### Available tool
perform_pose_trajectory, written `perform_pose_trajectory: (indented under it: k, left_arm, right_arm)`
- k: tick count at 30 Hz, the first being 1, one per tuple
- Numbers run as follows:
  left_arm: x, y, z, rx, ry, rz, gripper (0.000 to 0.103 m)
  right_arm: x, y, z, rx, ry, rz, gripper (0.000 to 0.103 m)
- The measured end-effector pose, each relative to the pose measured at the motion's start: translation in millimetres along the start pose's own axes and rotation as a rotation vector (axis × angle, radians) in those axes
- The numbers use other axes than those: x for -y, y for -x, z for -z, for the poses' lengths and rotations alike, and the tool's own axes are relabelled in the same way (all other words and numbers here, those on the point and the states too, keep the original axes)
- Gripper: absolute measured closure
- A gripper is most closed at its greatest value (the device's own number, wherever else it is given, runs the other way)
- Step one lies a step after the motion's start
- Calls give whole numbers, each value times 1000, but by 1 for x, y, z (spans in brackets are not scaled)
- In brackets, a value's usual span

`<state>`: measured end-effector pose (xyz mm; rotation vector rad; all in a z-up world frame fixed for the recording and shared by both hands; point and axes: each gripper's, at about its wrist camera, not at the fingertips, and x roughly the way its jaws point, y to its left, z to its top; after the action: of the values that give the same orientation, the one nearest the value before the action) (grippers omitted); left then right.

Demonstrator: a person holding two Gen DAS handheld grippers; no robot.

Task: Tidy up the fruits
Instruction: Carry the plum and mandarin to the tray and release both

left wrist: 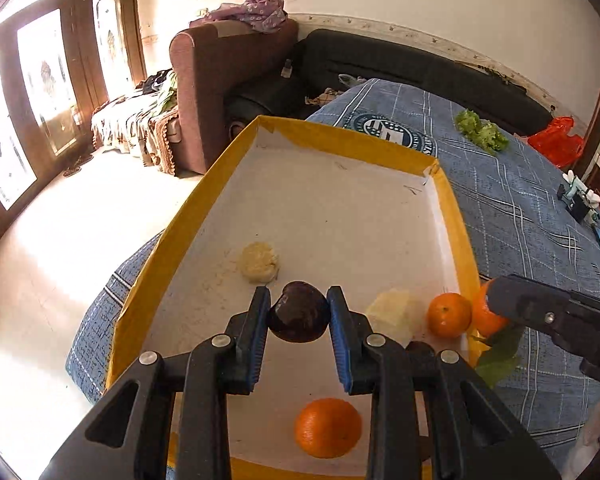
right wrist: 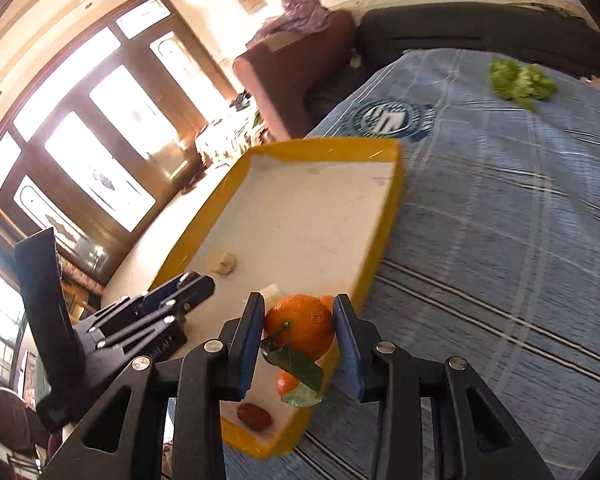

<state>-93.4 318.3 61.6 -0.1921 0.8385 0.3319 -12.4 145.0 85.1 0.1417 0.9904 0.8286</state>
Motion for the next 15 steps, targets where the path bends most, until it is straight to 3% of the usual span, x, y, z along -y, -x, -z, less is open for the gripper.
perform_pose_trajectory:
  k: [6,8,15]
  left_arm:
    - [-24,-2,-1,5,57,14,73]
    - [-29,2,1,12,77,20,57]
    - [-38,17,4,47,103,36,43]
  right_arm:
    - [-13,-41,-8,-47,6,6,63]
    - [-15,-50,-12,-46,18,37,63]
    - [-25,-65,-27,-23,79,146,62]
